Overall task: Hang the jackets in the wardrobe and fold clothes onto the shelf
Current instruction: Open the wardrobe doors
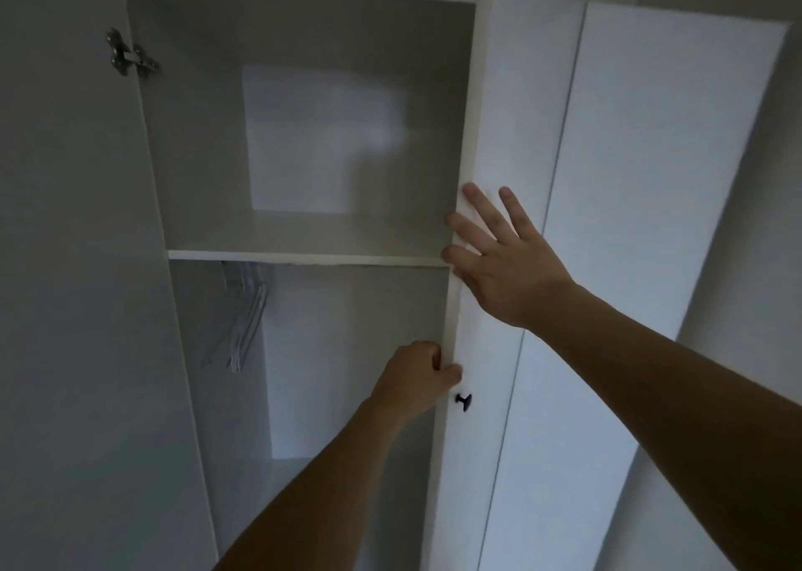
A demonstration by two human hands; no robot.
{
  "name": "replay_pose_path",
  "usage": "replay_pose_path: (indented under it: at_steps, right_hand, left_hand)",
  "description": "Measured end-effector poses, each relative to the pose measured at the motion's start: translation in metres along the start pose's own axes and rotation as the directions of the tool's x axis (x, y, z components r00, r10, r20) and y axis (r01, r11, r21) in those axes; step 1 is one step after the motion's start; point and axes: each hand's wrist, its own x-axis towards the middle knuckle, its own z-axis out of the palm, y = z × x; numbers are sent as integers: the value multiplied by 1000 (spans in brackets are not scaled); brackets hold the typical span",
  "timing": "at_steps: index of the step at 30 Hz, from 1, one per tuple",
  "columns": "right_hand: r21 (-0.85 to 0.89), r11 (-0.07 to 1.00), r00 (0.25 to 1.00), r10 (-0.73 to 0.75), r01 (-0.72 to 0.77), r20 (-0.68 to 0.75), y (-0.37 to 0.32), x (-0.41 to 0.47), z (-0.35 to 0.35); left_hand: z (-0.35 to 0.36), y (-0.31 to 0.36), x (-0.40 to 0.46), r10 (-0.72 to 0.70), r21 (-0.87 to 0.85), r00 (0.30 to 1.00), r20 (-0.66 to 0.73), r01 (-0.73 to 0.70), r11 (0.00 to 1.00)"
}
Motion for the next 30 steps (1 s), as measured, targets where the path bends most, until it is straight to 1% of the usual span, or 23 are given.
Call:
replay_pose_path:
  at_steps: [3,6,10,12,14,16,22,27,30]
  right_hand:
    - [-88,996,999,-11,15,47,29,-39,-19]
    - [-179,984,993,11,10,115,51,-72,-31]
    - [-228,973,984,70,-31,164,76,-114,-38]
    - [-234,971,979,98,-54,180,88,-133,-40]
    - [-219,973,976,120,-79,180,99,-148,-42]
    - [-211,972,972,146,-106,183,109,-163,-43]
    - [-283,948,947,218,-148,235,136,-199,-35]
    - [-278,943,945,248,-185,213,150,-215,-28]
    - [-277,942,954,245,-191,173,158,-223,-21]
  left_hand:
    - [32,35,-9,-27,11,996,90,27,1000]
    - [71,64,-15,-85,20,991,101,83,996]
    - [107,99,-18,-42,143,992,121,25,989]
    - [125,115,-20,-16,146,992,127,-2,989]
    - [144,129,-22,7,122,994,109,-20,992]
    - [163,142,-24,27,132,997,69,-36,991]
    - [205,177,-21,73,196,997,-19,-68,978]
    - [225,191,-13,78,220,997,-13,-73,973]
    - [233,196,-9,87,226,996,-18,-81,971]
